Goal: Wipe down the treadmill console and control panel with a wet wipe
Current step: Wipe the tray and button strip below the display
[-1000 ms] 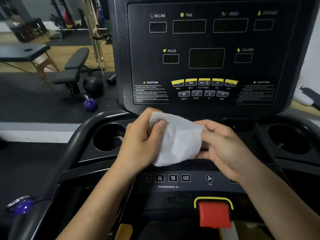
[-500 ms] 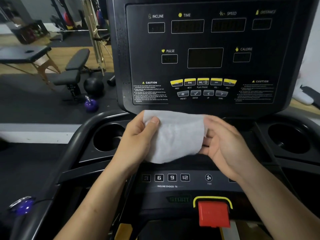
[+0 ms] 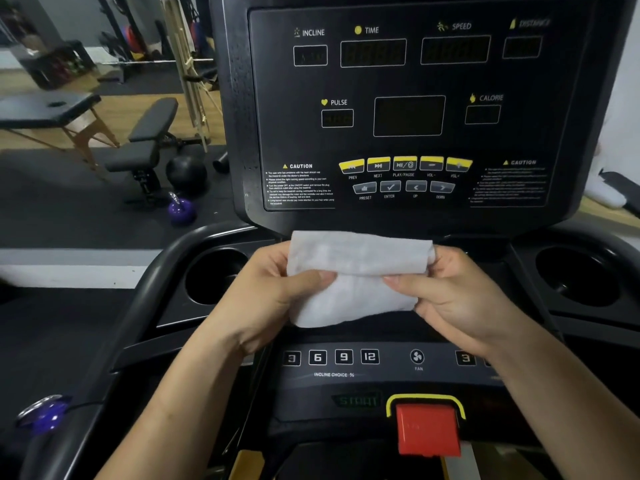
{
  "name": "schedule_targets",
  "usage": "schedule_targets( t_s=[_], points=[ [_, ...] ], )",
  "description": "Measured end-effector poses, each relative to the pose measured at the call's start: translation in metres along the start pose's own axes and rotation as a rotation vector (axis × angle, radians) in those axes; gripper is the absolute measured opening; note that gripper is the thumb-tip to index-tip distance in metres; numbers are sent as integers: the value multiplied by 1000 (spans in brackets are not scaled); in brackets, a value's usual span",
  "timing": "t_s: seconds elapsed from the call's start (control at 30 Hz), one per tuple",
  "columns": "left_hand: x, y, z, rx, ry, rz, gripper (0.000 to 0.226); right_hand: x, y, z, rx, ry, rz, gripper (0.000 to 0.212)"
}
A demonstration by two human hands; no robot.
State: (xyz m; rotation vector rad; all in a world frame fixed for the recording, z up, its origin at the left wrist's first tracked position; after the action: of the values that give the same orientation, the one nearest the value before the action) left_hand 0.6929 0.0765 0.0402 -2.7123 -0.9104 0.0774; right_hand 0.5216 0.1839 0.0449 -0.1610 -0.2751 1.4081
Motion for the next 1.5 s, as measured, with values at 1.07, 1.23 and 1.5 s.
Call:
schedule_targets(
  t_s=[1.07,1.23,1.5],
  points=[
    [-2,-10,7,-160,-70,-61,27,-4,-48,-8,1136,596,-39,22],
    [1,-2,14,-177,-128,-88,31,-13,-25,-2,619,263,-238,27],
    [-2,20,14,-313,-200,-354,24,-40,-9,24,800,496,-527,10]
  ],
)
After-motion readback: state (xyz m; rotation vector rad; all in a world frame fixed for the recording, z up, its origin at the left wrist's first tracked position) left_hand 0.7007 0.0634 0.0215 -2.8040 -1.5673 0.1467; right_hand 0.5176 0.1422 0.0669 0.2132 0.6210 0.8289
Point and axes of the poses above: each hand's wrist, its own x-axis away from the middle knuckle, its own y-axis out of the back of the hand, z = x × y, the point moved 3 cm from there along -x, towards the middle knuckle, and after that the axes turned 6 degrees about z, right-handed, at the moved point
